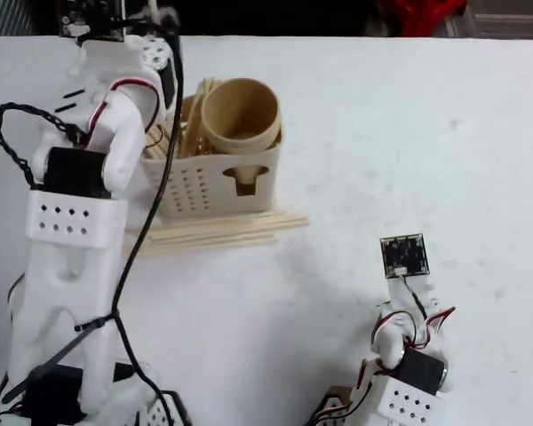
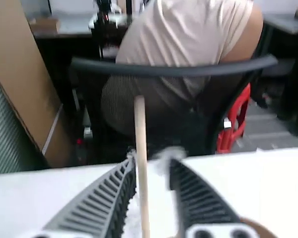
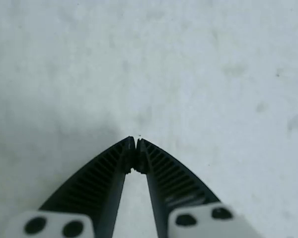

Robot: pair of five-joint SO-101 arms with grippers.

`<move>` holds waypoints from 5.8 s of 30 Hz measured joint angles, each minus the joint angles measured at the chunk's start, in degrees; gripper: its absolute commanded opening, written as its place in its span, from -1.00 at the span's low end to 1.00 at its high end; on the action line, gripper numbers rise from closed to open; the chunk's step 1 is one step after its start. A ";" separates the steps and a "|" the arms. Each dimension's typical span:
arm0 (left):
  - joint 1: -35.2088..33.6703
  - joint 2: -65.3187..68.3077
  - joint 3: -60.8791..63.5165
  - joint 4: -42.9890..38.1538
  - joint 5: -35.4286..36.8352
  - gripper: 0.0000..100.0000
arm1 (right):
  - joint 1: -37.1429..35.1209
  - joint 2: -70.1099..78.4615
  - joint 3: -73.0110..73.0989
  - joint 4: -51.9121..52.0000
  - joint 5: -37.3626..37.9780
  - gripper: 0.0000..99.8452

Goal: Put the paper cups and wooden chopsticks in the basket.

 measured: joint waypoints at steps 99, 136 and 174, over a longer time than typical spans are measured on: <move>16.53 26.46 32.26 19.69 -45.63 -0.96 | 0.00 0.00 0.00 0.00 0.00 -0.96; 20.84 -25.85 6.51 16.26 -24.88 -0.96 | 0.00 0.00 0.00 0.00 0.00 -0.96; 0.97 -4.66 6.42 -2.99 2.73 -0.77 | 0.00 0.00 0.00 0.00 0.00 -0.96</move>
